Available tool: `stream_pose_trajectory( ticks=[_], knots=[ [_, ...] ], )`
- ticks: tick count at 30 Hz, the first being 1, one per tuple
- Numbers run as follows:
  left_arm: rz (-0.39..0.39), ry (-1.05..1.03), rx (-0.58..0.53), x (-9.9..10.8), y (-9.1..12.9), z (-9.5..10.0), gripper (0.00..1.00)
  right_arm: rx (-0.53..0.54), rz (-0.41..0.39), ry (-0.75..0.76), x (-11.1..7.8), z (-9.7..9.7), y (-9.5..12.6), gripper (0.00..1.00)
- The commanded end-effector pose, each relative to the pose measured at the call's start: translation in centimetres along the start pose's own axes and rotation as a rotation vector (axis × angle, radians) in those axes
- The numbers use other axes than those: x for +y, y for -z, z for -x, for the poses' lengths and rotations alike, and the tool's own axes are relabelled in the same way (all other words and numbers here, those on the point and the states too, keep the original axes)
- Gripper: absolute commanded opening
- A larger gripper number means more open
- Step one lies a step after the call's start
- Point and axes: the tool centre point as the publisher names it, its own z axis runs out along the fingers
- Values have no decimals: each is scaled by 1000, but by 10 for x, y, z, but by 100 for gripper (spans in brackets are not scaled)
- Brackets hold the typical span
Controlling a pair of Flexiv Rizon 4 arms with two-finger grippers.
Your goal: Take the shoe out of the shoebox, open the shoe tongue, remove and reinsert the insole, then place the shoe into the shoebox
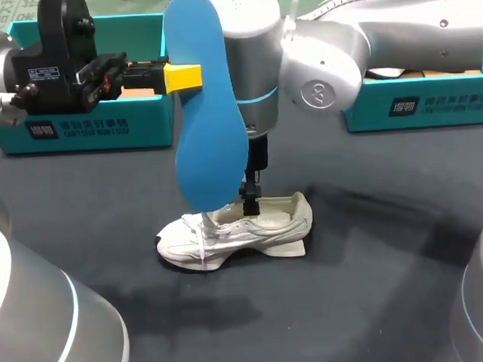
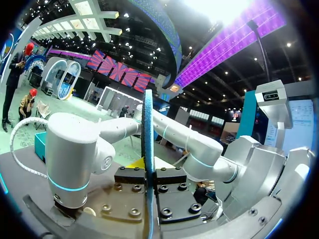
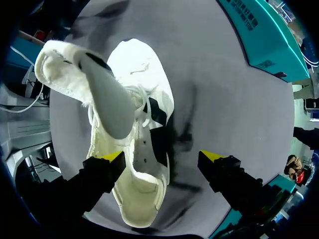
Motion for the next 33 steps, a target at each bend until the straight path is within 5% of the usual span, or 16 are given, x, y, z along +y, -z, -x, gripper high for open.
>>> stream_pose_trajectory(
  ticks=[1,8,14,16,17,33],
  knots=[
    [2,0,1,0,-1,1,0,6,-4,2,4,1,-13,100],
    [2,0,1,0,-1,1,0,26,2,-7,2,1,-26,52],
    [2,0,1,0,-1,1,0,38,2,-15,0,-2,-31,36],
    [2,0,1,0,-1,1,0,41,0,-18,0,-3,-33,5],
    [2,0,1,0,-1,1,0,41,0,-18,-1,-3,-33,0],
    [2,0,1,0,-1,1,0,68,-3,-75,-13,-19,-8,0]
  ],
)
